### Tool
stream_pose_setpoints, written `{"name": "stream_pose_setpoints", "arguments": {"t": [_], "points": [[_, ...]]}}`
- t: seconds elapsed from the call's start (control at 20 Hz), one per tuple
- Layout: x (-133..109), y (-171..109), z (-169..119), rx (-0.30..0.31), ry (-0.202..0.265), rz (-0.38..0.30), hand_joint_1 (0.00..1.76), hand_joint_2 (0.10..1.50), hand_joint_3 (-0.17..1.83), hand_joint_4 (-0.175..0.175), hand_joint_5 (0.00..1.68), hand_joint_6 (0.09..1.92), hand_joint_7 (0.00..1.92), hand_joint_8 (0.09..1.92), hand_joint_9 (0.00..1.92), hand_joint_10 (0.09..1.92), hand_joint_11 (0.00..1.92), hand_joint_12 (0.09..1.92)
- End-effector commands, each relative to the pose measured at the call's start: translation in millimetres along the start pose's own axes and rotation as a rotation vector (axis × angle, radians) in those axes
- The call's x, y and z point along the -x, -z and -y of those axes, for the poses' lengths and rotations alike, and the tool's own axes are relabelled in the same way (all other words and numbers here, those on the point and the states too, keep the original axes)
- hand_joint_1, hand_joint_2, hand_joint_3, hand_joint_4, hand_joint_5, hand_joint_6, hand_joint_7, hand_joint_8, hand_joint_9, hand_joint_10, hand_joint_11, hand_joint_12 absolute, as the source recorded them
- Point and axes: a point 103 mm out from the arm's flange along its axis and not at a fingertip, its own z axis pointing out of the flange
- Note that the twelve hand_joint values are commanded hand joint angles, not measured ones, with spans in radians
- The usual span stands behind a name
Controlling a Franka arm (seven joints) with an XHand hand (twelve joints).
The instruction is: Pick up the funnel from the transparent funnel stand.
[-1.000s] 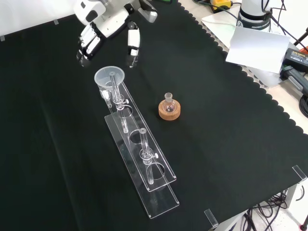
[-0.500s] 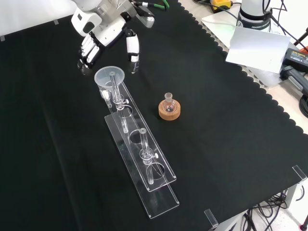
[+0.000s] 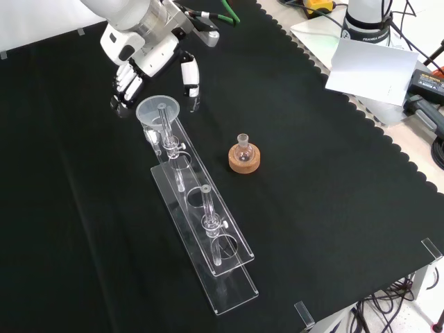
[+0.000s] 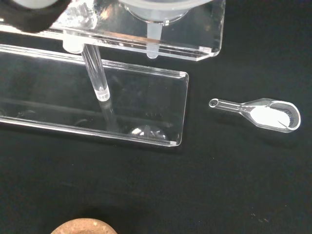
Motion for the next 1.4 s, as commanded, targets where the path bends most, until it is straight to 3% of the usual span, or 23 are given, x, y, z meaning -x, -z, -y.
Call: {"name": "stream_pose_setpoints", "arguments": {"t": [0.05, 0.7, 0.75, 0.8, 0.95, 1.0, 1.15, 1.4], "points": [[2.0, -5.5, -5.5, -0.016, 0.017, 0.004, 0.72, 0.67, 0.23, 0.013, 0.10, 0.09, 0.00, 0.42, 0.18, 0.80, 0.30, 1.41], [7.1, -14.8, -14.2, -0.033, 0.041, 0.024, 0.73, 0.65, 0.27, 0.006, 0.15, 0.09, 0.01, 0.53, 0.21, 0.81, 0.26, 1.39], [7.2, -15.4, -14.9, -0.034, 0.039, 0.029, 0.73, 0.65, 0.27, 0.005, 0.16, 0.09, 0.01, 0.53, 0.21, 0.81, 0.26, 1.39], [1.5, -16.3, -14.9, -0.029, 0.002, 0.071, 0.73, 0.65, 0.27, 0.004, 0.16, 0.09, 0.01, 0.54, 0.22, 0.80, 0.25, 1.39], [-3.4, -16.4, -16.1, -0.032, -0.007, 0.089, 0.73, 0.65, 0.29, 0.001, 0.18, 0.09, 0.00, 0.56, 0.23, 0.78, 0.24, 1.38], [-3.8, -16.3, -16.8, -0.036, -0.003, 0.085, 0.74, 0.65, 0.30, -0.002, 0.18, 0.09, 0.00, 0.57, 0.23, 0.78, 0.23, 1.38], [-7.9, -20.9, -19.1, -0.054, 0.042, 0.156, 0.72, 0.66, 0.32, -0.011, 0.22, 0.09, 0.01, 0.59, 0.25, 0.75, 0.23, 1.37], [-9.9, -15.5, -22.7, -0.039, 0.050, 0.142, 0.69, 0.70, 0.36, -0.017, 0.39, 0.09, 0.09, 0.62, 0.31, 0.70, 0.23, 1.36]]}}
